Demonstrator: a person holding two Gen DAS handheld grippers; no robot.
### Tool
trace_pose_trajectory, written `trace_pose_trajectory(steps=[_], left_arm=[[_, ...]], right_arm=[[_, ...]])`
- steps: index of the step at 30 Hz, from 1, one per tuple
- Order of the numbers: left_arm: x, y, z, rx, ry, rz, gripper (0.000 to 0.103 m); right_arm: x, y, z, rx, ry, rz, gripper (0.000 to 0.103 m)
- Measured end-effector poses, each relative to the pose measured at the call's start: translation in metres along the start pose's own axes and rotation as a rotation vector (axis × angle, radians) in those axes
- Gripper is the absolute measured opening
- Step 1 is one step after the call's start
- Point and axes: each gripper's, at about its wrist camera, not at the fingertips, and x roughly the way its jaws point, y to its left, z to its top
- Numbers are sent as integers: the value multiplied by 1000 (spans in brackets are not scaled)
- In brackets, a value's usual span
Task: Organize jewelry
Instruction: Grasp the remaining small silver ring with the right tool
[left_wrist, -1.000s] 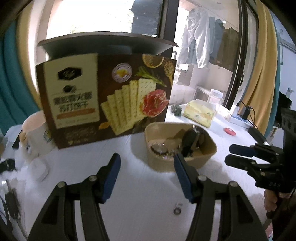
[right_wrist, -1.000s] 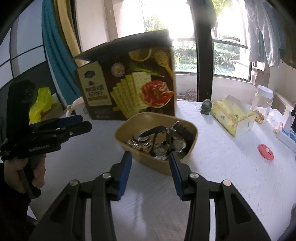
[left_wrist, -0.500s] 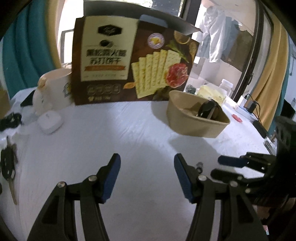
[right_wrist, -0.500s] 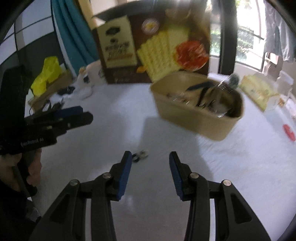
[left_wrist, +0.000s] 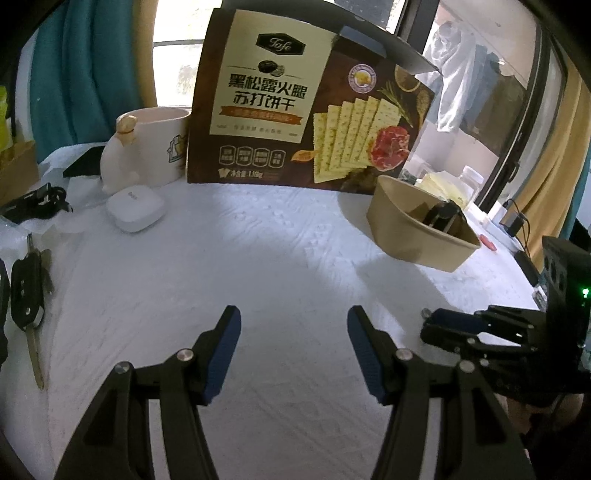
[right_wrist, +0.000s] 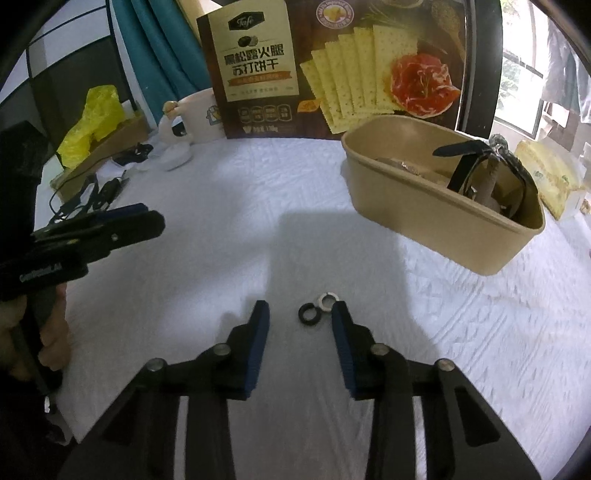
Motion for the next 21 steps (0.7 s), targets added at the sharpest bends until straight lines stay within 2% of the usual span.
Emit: trace_pose_trajectory(steps=[4, 12, 21], left_arm=[[0, -1, 0, 6, 0, -3, 60], [1, -6, 0, 15, 6, 5, 60], [9, -30, 0, 53, 31, 1, 60]], right_arm=[[3, -2, 4, -5, -1, -30, 12], [0, -3, 3, -14, -8, -29, 12], [-13, -17, -2, 15, -33, -25, 12]])
